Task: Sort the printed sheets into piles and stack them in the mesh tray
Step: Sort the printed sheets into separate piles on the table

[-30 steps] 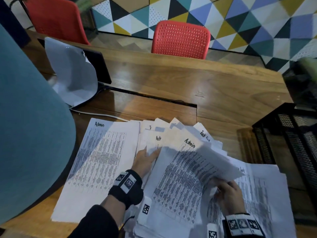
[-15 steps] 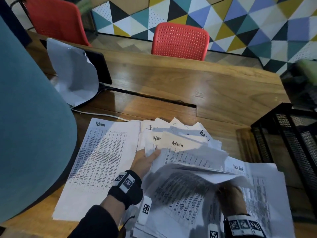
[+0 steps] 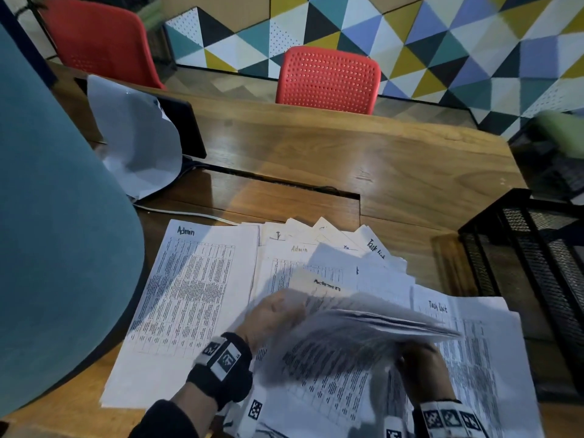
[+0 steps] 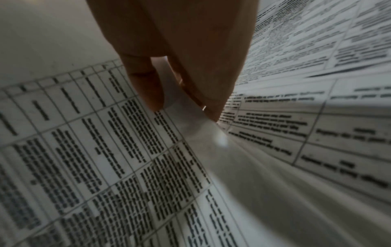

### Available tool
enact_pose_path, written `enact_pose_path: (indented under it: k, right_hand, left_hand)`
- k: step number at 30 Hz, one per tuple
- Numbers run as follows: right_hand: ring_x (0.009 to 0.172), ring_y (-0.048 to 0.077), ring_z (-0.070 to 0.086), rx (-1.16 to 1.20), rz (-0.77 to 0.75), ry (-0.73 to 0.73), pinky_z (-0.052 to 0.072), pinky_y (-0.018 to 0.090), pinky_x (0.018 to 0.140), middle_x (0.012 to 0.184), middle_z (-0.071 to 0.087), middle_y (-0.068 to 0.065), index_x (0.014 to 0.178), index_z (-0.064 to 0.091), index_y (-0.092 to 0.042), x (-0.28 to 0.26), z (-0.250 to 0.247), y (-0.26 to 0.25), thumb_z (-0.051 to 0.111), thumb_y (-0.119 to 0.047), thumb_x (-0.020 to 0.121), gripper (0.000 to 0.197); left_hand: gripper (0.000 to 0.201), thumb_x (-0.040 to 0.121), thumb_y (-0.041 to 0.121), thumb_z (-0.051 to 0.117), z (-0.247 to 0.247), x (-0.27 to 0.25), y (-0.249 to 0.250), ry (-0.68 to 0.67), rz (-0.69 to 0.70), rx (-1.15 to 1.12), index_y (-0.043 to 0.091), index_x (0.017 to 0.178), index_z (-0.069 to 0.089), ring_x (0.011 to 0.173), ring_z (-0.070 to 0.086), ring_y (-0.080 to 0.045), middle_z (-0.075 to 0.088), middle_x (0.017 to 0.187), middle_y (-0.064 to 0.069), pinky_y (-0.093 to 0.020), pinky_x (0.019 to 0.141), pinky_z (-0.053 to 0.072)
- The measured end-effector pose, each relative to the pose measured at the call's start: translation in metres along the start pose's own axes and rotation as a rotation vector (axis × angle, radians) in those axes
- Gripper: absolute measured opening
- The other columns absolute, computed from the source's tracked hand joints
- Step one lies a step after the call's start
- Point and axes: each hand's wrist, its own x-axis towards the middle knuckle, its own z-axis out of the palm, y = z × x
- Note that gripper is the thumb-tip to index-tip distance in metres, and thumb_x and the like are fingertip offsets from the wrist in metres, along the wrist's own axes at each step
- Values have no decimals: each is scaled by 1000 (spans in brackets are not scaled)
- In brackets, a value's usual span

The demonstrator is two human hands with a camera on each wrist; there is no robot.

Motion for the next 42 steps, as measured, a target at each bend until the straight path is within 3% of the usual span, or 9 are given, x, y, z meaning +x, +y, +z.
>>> enact_pose_path:
  k: [3, 5, 7, 9, 12, 16, 26, 36, 42]
  right_hand:
    - [87, 36, 66, 128, 16, 20, 46, 15, 64, 93, 66, 22, 95, 71, 5, -4, 0, 0, 66, 9, 78, 19]
    - [102, 37, 60, -38, 32, 93, 55, 18, 59, 113, 60, 23, 126, 50, 11, -9, 11, 0, 43, 4, 96, 32]
    - [94, 32, 63, -103, 135, -13, 57, 22, 54, 106, 64, 20, 117, 56, 2, -14, 24, -8, 49, -2, 95, 24]
    - [86, 29, 69, -169, 42, -69, 57, 29, 59, 97, 73, 16, 100, 67, -5, -18, 32, -15, 73, -8, 78, 23]
    - [88, 31, 66, -204, -2, -2, 51, 34, 70, 96, 71, 14, 111, 61, 3, -16, 36, -16, 62, 6, 84, 27]
    - [83, 31, 61, -108, 75, 10, 47, 36, 69, 96, 67, 17, 107, 63, -2, -18, 42, -19, 52, 8, 89, 23]
    - [91, 35, 69, -237, 154, -173, 56, 39, 74, 105, 71, 23, 109, 63, 3, -8, 63, -25, 75, 3, 70, 40]
    - [96, 38, 65, 205, 119, -366, 58, 48, 78, 109, 66, 26, 117, 58, 6, -26, 45, -32, 83, -10, 49, 74]
    - [104, 30, 68, -121, 4, -317, 51, 50, 93, 114, 70, 14, 119, 61, -5, -38, 76, -43, 79, -18, 70, 54]
  left_hand:
    - [28, 87, 10, 72, 5, -7, -22, -47, 13, 39, 14, 114, 66, 99, 73, -21, 76, 105, -6, -48, 91, 57]
    - [18, 95, 26, 63, 15, -13, -15, -103, 30, 107, 11, 101, 71, 81, 72, -3, 77, 84, 7, -20, 78, 56]
    - [43, 94, 57, 43, 25, -20, 2, -134, 22, 124, 23, 91, 69, 61, 61, 2, 69, 67, 17, -23, 74, 50]
    - [48, 97, 63, 31, 29, -21, 6, -65, 17, 148, 32, 114, 62, 86, 60, 0, 65, 100, 19, -35, 96, 46]
    - [57, 92, 65, 43, 12, -8, -10, 331, 45, 181, 22, 129, 50, 113, 55, -6, 55, 132, 7, -22, 98, 47]
    - [48, 93, 49, 57, -9, 10, -22, 546, -65, 206, 15, 125, 46, 107, 57, -20, 57, 122, -4, -34, 90, 51]
    - [45, 81, 14, 79, -16, 9, -14, 485, 86, 25, 19, 114, 50, 97, 58, -15, 58, 102, -1, -21, 79, 46]
    - [83, 60, 49, 91, -22, -7, -23, 116, 22, -87, 26, 129, 53, 114, 66, -21, 69, 122, 0, -48, 100, 52]
    - [69, 80, 47, 77, 2, -22, -1, 116, 44, 213, 27, 137, 42, 118, 58, -20, 53, 137, 2, -35, 96, 53]
